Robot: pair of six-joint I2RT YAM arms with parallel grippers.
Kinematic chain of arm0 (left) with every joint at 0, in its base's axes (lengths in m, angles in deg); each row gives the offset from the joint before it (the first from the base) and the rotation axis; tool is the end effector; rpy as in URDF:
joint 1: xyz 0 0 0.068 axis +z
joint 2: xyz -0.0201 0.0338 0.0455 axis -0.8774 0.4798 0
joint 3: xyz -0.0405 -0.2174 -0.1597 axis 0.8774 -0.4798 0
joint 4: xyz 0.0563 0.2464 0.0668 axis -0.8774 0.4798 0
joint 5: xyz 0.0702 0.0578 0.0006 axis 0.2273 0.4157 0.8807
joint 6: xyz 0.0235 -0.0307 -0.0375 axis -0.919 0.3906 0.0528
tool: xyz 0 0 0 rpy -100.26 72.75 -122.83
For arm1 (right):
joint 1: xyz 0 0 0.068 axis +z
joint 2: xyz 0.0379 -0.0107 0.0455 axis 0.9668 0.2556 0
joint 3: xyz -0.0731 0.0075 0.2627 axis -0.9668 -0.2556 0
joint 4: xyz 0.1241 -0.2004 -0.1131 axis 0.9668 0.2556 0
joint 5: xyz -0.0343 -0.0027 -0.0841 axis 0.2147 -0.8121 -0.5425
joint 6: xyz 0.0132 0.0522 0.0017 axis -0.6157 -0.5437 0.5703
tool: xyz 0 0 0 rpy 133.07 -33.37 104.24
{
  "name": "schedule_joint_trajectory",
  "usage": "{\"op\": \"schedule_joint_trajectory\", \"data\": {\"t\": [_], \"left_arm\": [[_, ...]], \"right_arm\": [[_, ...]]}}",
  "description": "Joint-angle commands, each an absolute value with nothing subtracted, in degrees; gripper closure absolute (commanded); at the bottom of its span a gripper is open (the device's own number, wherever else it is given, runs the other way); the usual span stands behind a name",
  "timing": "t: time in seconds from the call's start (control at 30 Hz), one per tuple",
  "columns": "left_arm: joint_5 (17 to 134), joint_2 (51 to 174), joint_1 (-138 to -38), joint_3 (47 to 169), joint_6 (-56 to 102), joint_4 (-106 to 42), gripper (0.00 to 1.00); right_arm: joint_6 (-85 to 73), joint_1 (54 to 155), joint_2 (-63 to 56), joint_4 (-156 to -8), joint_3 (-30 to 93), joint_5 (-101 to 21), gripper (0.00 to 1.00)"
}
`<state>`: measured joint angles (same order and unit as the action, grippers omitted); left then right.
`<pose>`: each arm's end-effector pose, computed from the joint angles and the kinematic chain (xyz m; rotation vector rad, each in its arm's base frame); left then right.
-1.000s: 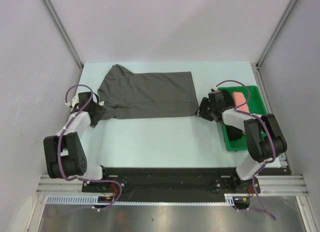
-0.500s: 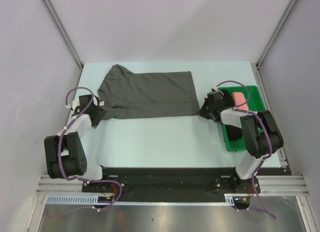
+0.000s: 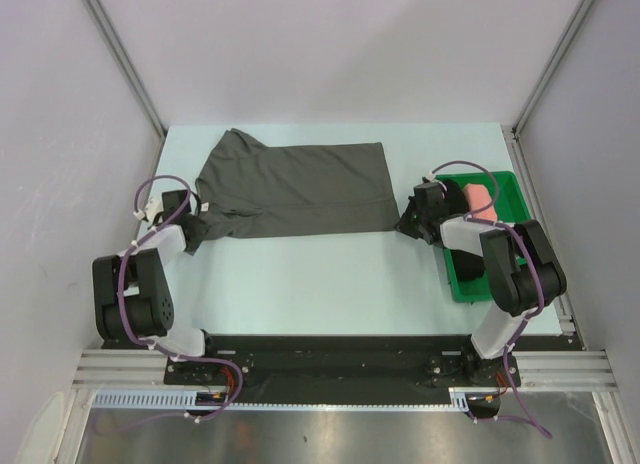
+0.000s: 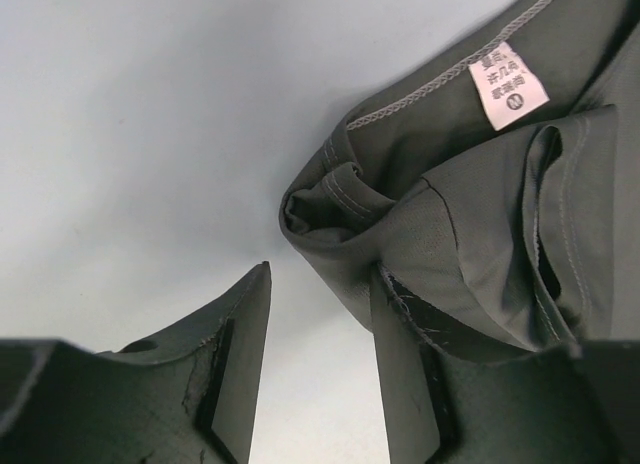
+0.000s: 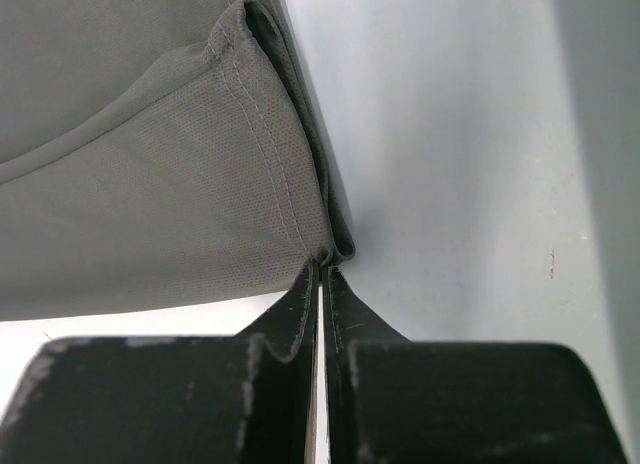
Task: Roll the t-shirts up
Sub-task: Fold the T-shirt at the center of the board.
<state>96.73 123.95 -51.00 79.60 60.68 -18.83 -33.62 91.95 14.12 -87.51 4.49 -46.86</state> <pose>0.2836 0.0599 0.1671 -1.3148 2.0967 -0.0030 0.3253 0.0983 0.1479 0.3631 2.3721 0.4360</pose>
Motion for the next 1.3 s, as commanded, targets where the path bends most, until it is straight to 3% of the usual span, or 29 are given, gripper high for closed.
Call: {"op": "schedule_joint_trajectory", "data": {"t": [0.0,0.2,0.3,0.33,0.43,0.77,1.17,1.27], "left_arm": [[98.63,126.78,-50.61,82.3,60.89,-20.47,0.52],[101.52,130.83,-51.57,87.13,60.62,-18.72,0.63],[103.37,132.41,-52.28,89.59,59.48,-17.58,0.77],[103.99,132.68,-52.45,91.25,58.78,-16.88,0.89],[106.71,133.56,-53.68,94.24,57.9,-12.22,1.0],[114.18,125.13,-54.12,87.41,60.36,-2.9,1.0],[119.37,108.17,-53.16,76.07,62.91,8.0,1.0],[119.46,104.57,-52.98,73.17,64.66,9.32,0.9]], "right_arm": [[-32.26,92.16,14.43,-88.69,6.67,-48.83,0.99],[-31.64,92.16,14.34,-88.16,7.64,-48.91,1.0],[-31.03,92.16,14.43,-87.72,8.25,-49.09,1.0],[-30.76,92.16,14.51,-87.46,8.43,-49.09,1.0],[-30.5,92.16,14.43,-86.41,8.87,-49.53,1.0],[-30.06,92.33,10.66,-77.97,6.94,-50.32,1.0],[-32.08,92.94,-7.8,-68.04,-4.38,-47.86,1.0],[-33.48,94.17,-13.16,-66.1,-7.9,-46.19,1.0]]}}
